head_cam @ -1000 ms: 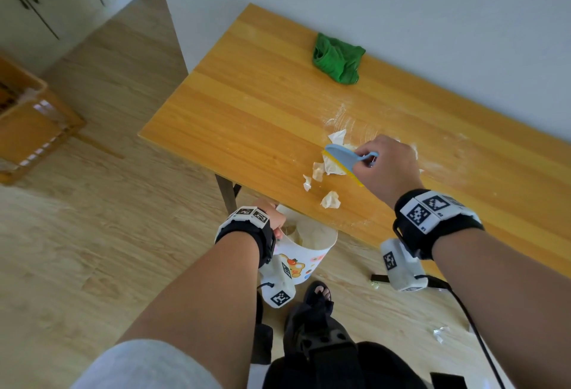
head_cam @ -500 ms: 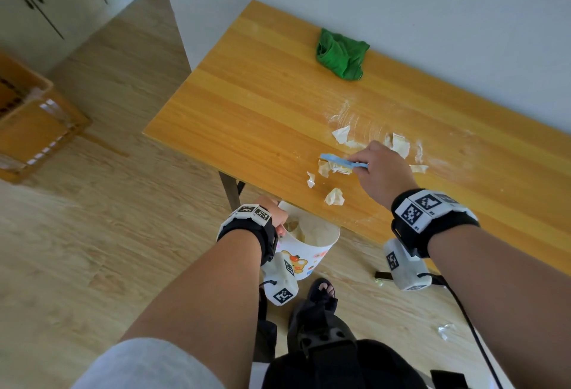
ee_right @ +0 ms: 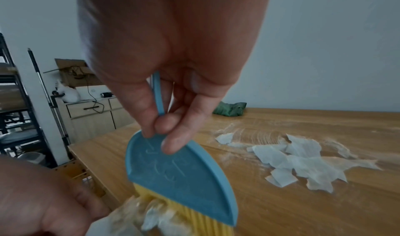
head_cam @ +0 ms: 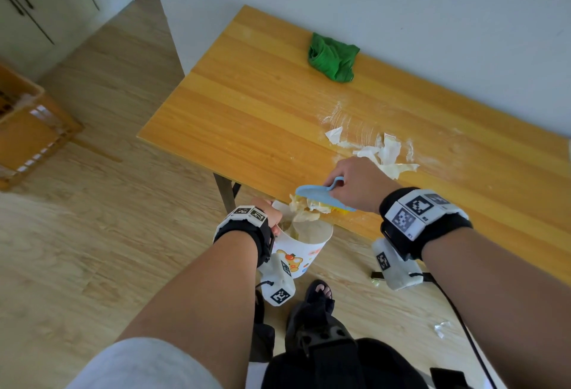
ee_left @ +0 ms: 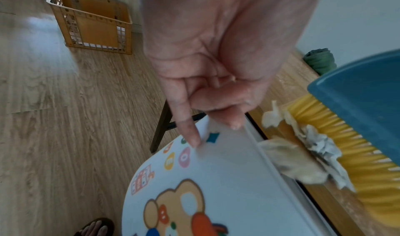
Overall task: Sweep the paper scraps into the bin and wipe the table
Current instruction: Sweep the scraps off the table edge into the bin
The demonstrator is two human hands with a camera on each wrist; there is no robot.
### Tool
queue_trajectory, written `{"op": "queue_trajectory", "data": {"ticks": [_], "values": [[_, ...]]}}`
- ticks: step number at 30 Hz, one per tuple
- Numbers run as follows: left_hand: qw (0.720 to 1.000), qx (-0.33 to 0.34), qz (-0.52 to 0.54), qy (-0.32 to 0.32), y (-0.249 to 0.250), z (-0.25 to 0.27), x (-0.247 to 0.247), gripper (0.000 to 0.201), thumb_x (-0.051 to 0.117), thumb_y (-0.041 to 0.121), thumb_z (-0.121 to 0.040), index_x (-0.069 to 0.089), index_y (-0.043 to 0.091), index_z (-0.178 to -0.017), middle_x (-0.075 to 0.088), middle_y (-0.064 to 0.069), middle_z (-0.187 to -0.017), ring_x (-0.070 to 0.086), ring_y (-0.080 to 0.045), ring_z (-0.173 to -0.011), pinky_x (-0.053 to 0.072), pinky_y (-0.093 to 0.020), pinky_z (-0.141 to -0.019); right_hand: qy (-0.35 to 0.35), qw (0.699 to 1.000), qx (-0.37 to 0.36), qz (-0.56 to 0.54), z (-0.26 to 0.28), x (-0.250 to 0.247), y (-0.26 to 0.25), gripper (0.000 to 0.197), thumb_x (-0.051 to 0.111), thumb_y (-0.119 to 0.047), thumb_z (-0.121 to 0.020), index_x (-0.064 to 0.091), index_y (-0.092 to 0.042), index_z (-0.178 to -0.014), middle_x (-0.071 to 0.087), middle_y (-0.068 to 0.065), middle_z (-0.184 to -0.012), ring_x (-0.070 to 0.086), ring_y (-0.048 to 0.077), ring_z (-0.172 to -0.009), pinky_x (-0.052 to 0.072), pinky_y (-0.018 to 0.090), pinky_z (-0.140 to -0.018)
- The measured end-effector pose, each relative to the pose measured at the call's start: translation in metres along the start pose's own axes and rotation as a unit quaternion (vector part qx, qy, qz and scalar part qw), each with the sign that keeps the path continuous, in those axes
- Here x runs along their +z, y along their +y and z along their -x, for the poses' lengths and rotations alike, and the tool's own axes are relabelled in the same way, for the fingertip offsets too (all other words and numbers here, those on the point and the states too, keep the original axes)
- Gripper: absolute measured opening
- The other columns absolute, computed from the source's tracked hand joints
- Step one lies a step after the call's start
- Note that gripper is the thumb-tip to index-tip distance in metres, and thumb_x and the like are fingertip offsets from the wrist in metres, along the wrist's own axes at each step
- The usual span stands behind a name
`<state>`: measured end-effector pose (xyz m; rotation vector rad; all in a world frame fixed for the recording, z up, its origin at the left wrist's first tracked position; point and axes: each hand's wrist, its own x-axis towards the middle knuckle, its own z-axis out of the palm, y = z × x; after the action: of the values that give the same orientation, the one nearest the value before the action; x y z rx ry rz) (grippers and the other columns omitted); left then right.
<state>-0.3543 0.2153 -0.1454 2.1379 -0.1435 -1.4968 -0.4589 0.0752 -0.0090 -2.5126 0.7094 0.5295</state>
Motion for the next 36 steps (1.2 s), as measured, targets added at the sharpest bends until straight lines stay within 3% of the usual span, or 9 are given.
{"op": "queue_trajectory", "data": {"ticks": [3, 12, 15, 18, 23, 27, 32, 34, 36], "values": [[1.000, 0.002, -0.009, 0.008, -0.002, 0.001, -0.001, 0.055, 0.048, 0.006, -0.092, 0.039, 0.012, -0.146, 0.073, -0.021, -0.090, 0.054, -0.028, -0.059, 0.058, -0.048, -0.087, -0.012, 1.000, 0.012, -0.022, 0.002, -0.006, -0.006, 0.027, 0.054, -0.002, -0.086, 0.075, -0.013, -0.097, 0.065, 0.002, -0.088, 0.062, 0.028, -0.086, 0.053, 0.034, -0.071], [1.000, 0.009, -0.008, 0.005, -0.002, 0.005, -0.006, 0.046, 0.048, 0.005, -0.090, 0.048, 0.004, -0.136, 0.072, -0.026, -0.096, 0.055, -0.031, -0.071, 0.056, -0.049, -0.089, 0.143, 0.989, 0.003, -0.029, -0.012, -0.010, 0.000, 0.023, 0.055, -0.008, -0.088, 0.073, -0.013, -0.103, 0.053, 0.003, -0.093, 0.052, 0.021, -0.077, 0.041, 0.026, -0.060], [1.000, 0.009, -0.004, 0.004, -0.003, 0.005, -0.006, 0.041, 0.048, 0.005, -0.089, 0.051, 0.010, -0.129, 0.073, -0.025, -0.094, 0.057, -0.031, -0.071, 0.057, -0.049, -0.088, 0.111, 0.993, 0.021, 0.026, -0.013, 0.001, 0.003, 0.027, 0.050, -0.013, -0.094, 0.068, -0.013, -0.115, 0.054, 0.008, -0.106, 0.056, 0.026, -0.085, 0.049, 0.036, -0.072], [1.000, 0.005, 0.009, 0.006, -0.004, 0.004, -0.004, 0.041, 0.048, 0.004, -0.089, 0.051, 0.006, -0.129, 0.072, -0.025, -0.089, 0.058, -0.032, -0.071, 0.057, -0.049, -0.088, 0.085, 0.995, 0.022, 0.042, -0.011, 0.007, 0.004, 0.025, 0.050, -0.015, -0.095, 0.070, -0.009, -0.110, 0.060, 0.012, -0.105, 0.060, 0.031, -0.087, 0.053, 0.040, -0.075], [1.000, 0.007, 0.006, 0.005, -0.006, 0.003, 0.002, 0.040, 0.049, 0.006, -0.088, 0.052, 0.002, -0.128, 0.072, -0.026, -0.090, 0.055, -0.032, -0.068, 0.058, -0.050, -0.085, 0.007, 0.999, 0.014, 0.039, -0.004, 0.008, -0.001, 0.024, 0.054, -0.016, -0.092, 0.073, -0.011, -0.106, 0.069, 0.011, -0.099, 0.066, 0.029, -0.087, 0.053, 0.034, -0.072], [1.000, 0.005, 0.004, 0.001, -0.004, 0.003, 0.007, 0.039, 0.051, 0.006, -0.085, 0.055, 0.003, -0.123, 0.071, -0.024, -0.083, 0.056, -0.032, -0.068, 0.058, -0.051, -0.083, -0.028, 0.999, 0.008, 0.016, 0.005, 0.008, -0.004, 0.023, 0.056, -0.011, -0.090, 0.074, -0.011, -0.105, 0.064, 0.004, -0.087, 0.061, 0.023, -0.074, 0.048, 0.026, -0.058], [1.000, 0.008, -0.001, 0.003, 0.000, 0.007, 0.014, 0.037, 0.050, 0.006, -0.088, 0.054, 0.003, -0.124, 0.072, -0.023, -0.081, 0.061, -0.031, -0.072, 0.057, -0.051, -0.086, 0.023, 0.998, 0.012, -0.050, 0.014, -0.001, 0.006, 0.016, 0.062, -0.010, -0.088, 0.073, -0.011, -0.099, 0.067, 0.007, -0.098, 0.064, 0.025, -0.084, 0.053, 0.032, -0.070], [1.000, 0.012, 0.000, 0.010, 0.002, 0.008, 0.020, 0.032, 0.050, 0.007, -0.090, 0.056, 0.000, -0.121, 0.071, -0.022, -0.084, 0.060, -0.030, -0.070, 0.059, -0.045, -0.082, 0.071, 0.995, 0.020, -0.062, 0.017, -0.006, 0.015, 0.018, 0.060, -0.011, -0.089, 0.073, -0.010, -0.102, 0.064, 0.006, -0.102, 0.063, 0.026, -0.088, 0.054, 0.034, -0.074], [0.999, 0.027, -0.008, 0.030, 0.003, 0.009, 0.025, 0.033, 0.053, 0.009, -0.092, 0.058, -0.002, -0.123, 0.066, -0.011, -0.076, 0.060, -0.024, -0.062, 0.059, -0.030, -0.065, 0.104, 0.992, 0.031, -0.069, 0.020, -0.012, 0.026, 0.021, 0.058, -0.012, -0.091, 0.072, -0.011, -0.106, 0.064, 0.010, -0.102, 0.064, 0.031, -0.088, 0.056, 0.040, -0.076]]}}
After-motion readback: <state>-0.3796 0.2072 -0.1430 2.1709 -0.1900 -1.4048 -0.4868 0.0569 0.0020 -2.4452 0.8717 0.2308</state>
